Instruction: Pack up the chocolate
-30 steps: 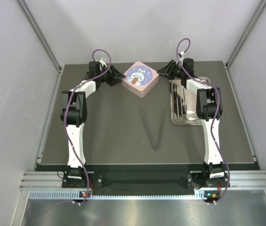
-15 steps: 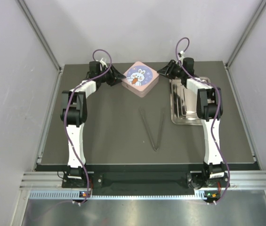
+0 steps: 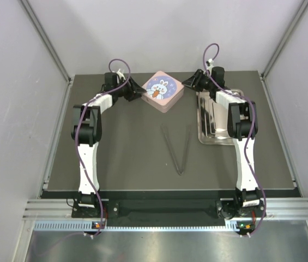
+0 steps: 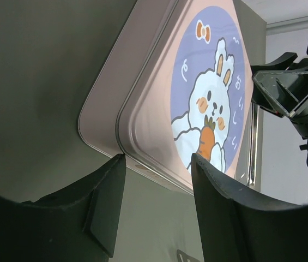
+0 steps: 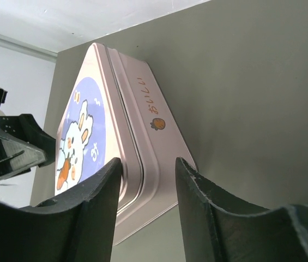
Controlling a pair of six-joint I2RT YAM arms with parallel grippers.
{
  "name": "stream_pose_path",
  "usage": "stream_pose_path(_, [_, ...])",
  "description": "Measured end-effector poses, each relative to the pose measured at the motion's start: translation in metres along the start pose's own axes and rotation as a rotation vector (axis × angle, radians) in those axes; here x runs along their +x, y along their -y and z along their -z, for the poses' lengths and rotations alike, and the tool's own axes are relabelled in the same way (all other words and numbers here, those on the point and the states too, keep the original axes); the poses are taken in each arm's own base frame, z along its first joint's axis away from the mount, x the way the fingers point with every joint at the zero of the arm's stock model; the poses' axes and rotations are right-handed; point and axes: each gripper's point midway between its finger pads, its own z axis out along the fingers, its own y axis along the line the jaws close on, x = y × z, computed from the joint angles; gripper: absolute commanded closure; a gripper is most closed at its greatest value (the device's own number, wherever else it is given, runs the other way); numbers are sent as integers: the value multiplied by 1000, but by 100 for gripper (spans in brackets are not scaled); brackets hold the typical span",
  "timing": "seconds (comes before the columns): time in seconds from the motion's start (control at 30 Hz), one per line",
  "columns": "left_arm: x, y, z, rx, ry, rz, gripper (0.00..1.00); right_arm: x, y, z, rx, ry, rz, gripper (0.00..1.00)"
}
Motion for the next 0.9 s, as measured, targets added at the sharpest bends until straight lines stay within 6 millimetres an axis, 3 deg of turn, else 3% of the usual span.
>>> stream_pose_path(0.33, [8, -2, -4, -8, -20, 10, 44, 1, 1, 0, 2, 0, 7, 48])
stream_pose_path(0.9, [2, 1, -6, -6, -19, -2, 43, 11, -6, -4, -10, -13, 21, 44])
